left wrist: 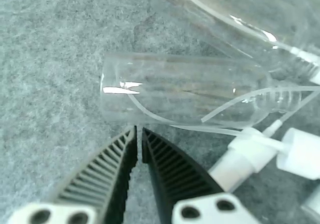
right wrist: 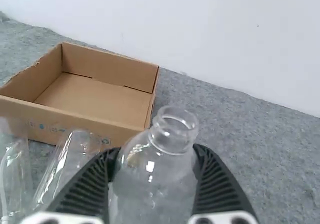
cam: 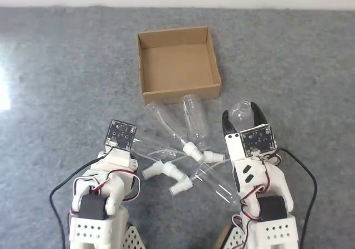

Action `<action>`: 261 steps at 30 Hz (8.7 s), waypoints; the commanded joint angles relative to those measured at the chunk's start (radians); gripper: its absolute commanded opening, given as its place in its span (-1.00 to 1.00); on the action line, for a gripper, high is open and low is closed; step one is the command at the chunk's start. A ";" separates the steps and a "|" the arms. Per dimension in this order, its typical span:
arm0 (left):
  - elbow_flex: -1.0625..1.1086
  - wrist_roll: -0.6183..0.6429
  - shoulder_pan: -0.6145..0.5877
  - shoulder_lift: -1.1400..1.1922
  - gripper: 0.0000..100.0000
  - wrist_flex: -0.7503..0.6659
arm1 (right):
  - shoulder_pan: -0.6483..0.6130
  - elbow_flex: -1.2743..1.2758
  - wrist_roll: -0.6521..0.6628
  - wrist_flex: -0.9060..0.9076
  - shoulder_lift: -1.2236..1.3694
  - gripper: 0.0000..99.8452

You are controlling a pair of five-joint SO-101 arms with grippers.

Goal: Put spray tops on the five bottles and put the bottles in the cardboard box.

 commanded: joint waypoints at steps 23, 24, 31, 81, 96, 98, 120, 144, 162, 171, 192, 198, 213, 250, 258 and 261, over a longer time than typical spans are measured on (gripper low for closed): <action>-0.414 -0.273 0.003 -0.025 -0.97 0.008 | 0.071 0.021 0.012 -0.033 -0.024 -0.99; -0.417 -0.290 0.003 -0.023 -0.97 0.012 | 0.073 0.021 0.012 -0.033 -0.024 -0.99; -0.420 -0.442 0.003 -0.021 -0.97 0.058 | 0.073 0.021 0.014 -0.033 -0.024 -0.98; -0.647 -0.809 0.555 0.914 -0.65 0.166 | 0.150 0.021 0.014 -0.062 -0.013 -0.98; -0.641 -0.809 0.560 0.956 -0.65 0.021 | 0.150 0.021 0.014 -0.064 -0.013 -0.98; -0.639 -0.812 0.560 0.956 -0.65 0.021 | 0.150 0.021 0.014 -0.065 -0.013 -0.98; -0.492 -0.835 0.554 0.957 -0.65 -0.157 | 0.148 0.021 0.014 -0.058 -0.013 -0.98; -0.314 -0.789 0.555 0.947 -0.95 -0.416 | 0.147 0.021 0.014 -0.058 -0.013 -0.98; -0.575 -0.562 0.552 0.950 -0.84 -0.104 | 0.143 0.021 0.015 -0.058 -0.013 -0.98; -0.638 -0.485 0.552 0.956 -0.81 0.021 | 0.143 0.021 0.015 -0.058 -0.013 -0.98; -0.809 -0.417 0.554 1.361 -0.81 0.031 | 0.142 0.021 0.015 -0.056 -0.012 -0.98; -0.911 -0.364 0.554 1.516 -0.81 0.029 | 0.142 0.021 0.015 -0.056 -0.012 -0.98; -0.961 -0.269 0.552 1.702 -0.73 -0.098 | 0.140 0.021 0.015 -0.056 -0.012 -0.98; -1.056 -0.328 0.583 1.880 -0.95 0.049 | 0.140 0.021 0.015 -0.056 -0.013 -0.98; -1.118 -0.327 0.580 1.880 -0.95 0.123 | 0.140 0.021 0.015 -0.056 -0.013 -0.98; -1.116 -0.327 0.582 1.880 -0.95 0.123 | 0.140 0.021 0.015 -0.056 -0.013 -0.98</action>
